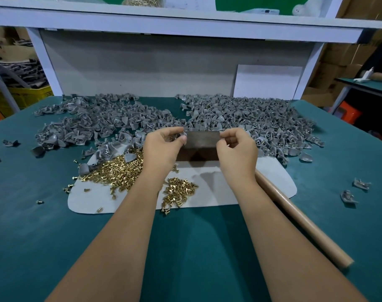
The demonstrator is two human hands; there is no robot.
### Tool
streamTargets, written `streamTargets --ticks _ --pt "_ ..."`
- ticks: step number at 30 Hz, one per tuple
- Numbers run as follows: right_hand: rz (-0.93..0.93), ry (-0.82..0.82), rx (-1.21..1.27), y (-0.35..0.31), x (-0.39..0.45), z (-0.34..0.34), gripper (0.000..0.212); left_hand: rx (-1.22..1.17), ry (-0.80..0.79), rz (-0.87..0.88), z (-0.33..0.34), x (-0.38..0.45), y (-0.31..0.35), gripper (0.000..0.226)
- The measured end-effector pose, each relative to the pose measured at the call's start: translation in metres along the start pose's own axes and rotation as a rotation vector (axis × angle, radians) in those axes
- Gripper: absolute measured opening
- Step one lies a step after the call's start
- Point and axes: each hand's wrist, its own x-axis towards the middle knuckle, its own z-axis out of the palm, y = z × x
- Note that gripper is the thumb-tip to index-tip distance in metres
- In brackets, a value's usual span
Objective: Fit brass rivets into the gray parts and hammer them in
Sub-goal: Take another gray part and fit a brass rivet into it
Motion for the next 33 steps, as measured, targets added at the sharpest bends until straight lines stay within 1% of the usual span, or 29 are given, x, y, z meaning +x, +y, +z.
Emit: streamTargets --ticks 5,10,14,18,21,24,27,30,33 --pt "0.065 0.047 -0.059 0.004 0.003 -0.002 0.017 0.048 0.027 0.009 -0.006 0.001 0.003 0.018" --pt "0.103 0.029 -0.085 0.006 0.004 -0.001 0.016 0.110 0.016 0.068 -0.004 -0.004 0.004 0.020" --pt "0.093 0.005 -0.112 0.010 0.008 -0.002 0.016 0.119 -0.084 0.104 -0.001 -0.008 0.004 0.028" --pt "0.101 0.037 -0.122 0.016 0.016 -0.008 0.019 0.144 -0.175 0.136 0.002 -0.008 -0.001 0.037" --pt "0.091 0.054 -0.134 0.018 0.020 -0.012 0.018 0.175 -0.199 0.149 0.003 -0.007 -0.001 0.041" --pt "0.070 0.049 -0.114 0.016 0.019 -0.010 0.014 0.179 -0.204 0.130 0.003 -0.006 -0.002 0.038" --pt "0.016 0.009 -0.086 0.013 0.014 -0.005 0.015 0.192 -0.154 0.111 0.002 -0.005 -0.003 0.034" --pt "-0.026 -0.041 -0.103 0.011 0.008 0.000 0.013 0.325 -0.042 0.156 -0.002 -0.003 -0.004 0.036" --pt "-0.038 -0.040 -0.117 0.010 0.007 0.001 0.011 0.431 0.059 0.132 -0.010 -0.002 -0.002 0.034"
